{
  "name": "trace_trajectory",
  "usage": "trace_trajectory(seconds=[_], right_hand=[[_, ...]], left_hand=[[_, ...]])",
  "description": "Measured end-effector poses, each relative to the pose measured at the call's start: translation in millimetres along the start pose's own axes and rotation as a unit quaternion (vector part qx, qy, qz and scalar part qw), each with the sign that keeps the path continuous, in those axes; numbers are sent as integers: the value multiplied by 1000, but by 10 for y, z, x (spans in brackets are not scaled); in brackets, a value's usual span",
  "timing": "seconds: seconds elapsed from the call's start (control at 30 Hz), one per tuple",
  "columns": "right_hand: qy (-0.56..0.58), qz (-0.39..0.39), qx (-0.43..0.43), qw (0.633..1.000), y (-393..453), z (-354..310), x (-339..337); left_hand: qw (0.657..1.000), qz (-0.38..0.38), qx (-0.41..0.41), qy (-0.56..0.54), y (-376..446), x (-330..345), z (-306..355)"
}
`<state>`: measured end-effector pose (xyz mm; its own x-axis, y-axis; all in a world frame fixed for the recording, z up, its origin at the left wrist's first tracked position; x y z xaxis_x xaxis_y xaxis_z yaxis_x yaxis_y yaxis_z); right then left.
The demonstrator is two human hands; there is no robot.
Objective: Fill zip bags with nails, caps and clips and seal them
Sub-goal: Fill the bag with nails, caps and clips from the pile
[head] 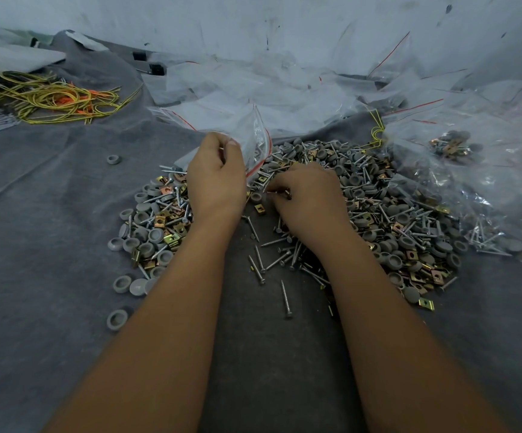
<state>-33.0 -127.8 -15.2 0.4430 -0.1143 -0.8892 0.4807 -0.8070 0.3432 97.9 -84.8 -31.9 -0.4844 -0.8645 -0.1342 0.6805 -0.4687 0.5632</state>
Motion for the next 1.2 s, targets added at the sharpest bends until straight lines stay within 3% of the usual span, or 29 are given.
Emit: trace_trajectory(seconds=[0.2, 0.37, 0.6, 0.83, 1.07, 1.2], right_hand=[[188, 101, 62, 975, 1, 53, -121], [241, 180, 44, 953, -36, 26, -192], [200, 107, 52, 973, -2, 33, -67], [239, 102, 113, 959, -4, 48, -138], [87, -12, 48, 995, -17, -11, -40], [14, -24, 7, 1000, -54, -45, -16]], left_hand=[[998, -58, -2, 6, -21, 41, 10], [987, -137, 50, 69, -63, 65, 80], [986, -147, 48, 70, -72, 69, 93], [994, -102, -4, 24, -36, 73, 12], [998, -57, -29, -4, 4, 44, -2], [998, -46, -34, -22, 2, 39, 4]])
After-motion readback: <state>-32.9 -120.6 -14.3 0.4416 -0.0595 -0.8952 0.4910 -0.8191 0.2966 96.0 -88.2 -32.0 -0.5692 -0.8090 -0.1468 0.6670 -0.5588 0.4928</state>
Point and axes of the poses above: each hand's wrist, its own y-axis towards the middle knuckle, its own x-axis out of the palm, z = x × y, the point moved 3 cm from there along y, towards the middle knuckle, and after that the axes turned 11 degrees about x, right-handed, at the moved point
